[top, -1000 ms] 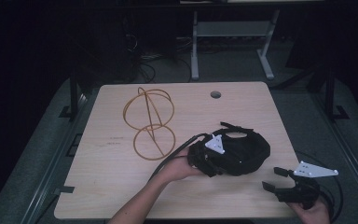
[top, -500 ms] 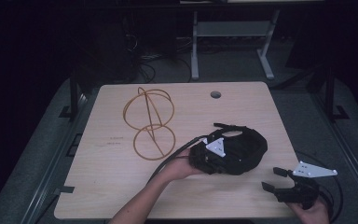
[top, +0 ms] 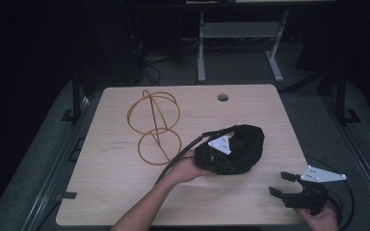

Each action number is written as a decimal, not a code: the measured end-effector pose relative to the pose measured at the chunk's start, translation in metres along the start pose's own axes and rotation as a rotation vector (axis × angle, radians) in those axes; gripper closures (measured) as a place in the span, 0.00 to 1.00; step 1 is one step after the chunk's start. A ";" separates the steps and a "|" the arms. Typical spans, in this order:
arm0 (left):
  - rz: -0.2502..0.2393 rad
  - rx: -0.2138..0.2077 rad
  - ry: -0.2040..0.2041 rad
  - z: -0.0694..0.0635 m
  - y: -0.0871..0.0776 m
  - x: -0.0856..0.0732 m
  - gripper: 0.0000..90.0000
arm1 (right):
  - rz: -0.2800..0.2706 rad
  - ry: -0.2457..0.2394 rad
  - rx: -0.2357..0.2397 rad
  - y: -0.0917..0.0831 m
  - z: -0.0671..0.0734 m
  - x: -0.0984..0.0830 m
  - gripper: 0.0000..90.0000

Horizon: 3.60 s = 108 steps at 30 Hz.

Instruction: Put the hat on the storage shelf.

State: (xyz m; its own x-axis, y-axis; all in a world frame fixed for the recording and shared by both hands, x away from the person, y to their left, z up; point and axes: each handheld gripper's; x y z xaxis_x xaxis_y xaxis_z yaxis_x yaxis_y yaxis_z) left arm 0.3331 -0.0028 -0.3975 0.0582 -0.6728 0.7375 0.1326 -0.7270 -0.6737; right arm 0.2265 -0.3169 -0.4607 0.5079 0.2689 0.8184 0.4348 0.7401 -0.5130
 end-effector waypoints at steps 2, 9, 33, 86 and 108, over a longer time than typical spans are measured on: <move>-0.008 -0.004 -0.001 -0.001 -0.003 0.005 0.91 | -0.002 -0.007 -0.010 0.001 0.002 0.001 0.22; -0.035 -0.008 -0.009 0.000 -0.010 0.013 0.92 | -0.034 -0.012 -0.012 0.001 0.004 0.005 0.21; -0.150 -0.051 -0.045 0.010 -0.045 0.046 0.92 | -0.127 -0.074 0.050 0.011 0.016 0.037 0.21; -0.165 0.032 0.014 -0.005 -0.074 0.049 0.80 | -0.238 -0.191 0.107 0.009 0.022 0.068 0.95; -0.121 0.174 0.028 -0.020 -0.107 0.022 0.57 | -0.213 -0.198 0.081 -0.009 0.019 0.083 0.96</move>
State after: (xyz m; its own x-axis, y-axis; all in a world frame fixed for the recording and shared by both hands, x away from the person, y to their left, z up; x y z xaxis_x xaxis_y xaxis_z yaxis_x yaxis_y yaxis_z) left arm 0.3005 0.0573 -0.3104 0.0046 -0.5869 0.8096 0.3060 -0.7700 -0.5599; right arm 0.2506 -0.2896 -0.3835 0.2535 0.2108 0.9441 0.4514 0.8374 -0.3082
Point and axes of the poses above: each handheld gripper's, and its own axes: y roughly forward along the jaws, x roughly out of its top, z roughly to its left, and after that the axes turned 10 degrees about x, right-handed
